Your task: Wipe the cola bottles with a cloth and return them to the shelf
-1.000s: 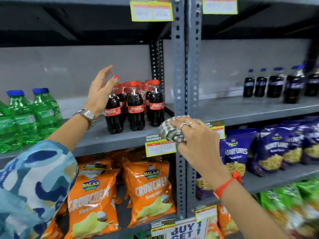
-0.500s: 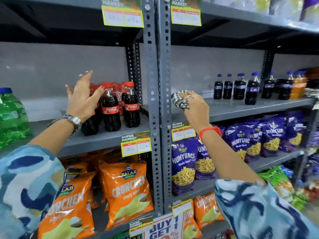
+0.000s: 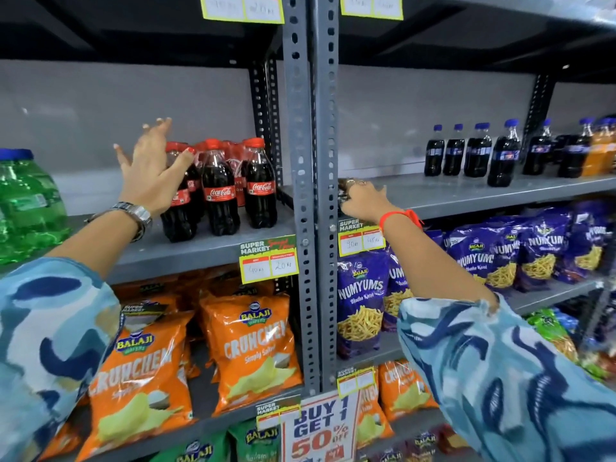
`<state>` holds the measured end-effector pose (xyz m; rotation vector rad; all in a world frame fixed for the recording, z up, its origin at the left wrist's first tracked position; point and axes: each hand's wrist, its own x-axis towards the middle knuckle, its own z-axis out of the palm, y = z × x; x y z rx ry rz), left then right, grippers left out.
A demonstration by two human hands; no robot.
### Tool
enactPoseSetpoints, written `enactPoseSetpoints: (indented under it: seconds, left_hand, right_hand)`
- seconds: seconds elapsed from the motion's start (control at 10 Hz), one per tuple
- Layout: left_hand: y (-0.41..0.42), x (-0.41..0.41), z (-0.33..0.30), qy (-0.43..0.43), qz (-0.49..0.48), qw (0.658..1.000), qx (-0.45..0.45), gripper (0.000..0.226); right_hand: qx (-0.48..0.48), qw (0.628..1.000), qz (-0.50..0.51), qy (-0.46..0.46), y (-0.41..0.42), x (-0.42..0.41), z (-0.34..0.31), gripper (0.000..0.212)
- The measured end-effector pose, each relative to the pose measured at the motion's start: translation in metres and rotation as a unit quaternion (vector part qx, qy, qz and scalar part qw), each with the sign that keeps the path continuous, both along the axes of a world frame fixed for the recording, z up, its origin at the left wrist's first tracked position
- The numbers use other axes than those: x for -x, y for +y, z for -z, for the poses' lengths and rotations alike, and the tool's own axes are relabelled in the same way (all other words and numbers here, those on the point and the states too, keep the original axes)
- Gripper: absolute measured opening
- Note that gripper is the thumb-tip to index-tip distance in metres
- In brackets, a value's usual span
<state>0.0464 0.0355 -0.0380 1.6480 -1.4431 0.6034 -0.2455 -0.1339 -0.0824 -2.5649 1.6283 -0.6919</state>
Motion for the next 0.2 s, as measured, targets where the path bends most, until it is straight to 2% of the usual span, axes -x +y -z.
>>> enactPoseSetpoints:
  seconds: [0.1,0.2]
  left_hand:
    - [0.006,0.001,-0.003,-0.005,-0.009,1.0,-0.008,0.066]
    - [0.005,0.004,-0.004,0.014,-0.018,1.0,-0.011,0.068]
  right_hand:
    - [0.048,0.988,-0.012,-0.147,0.011,-0.002,-0.005,0.063]
    - [0.197,0.945,0.02,-0.262,0.022,-0.006,-0.015,0.064]
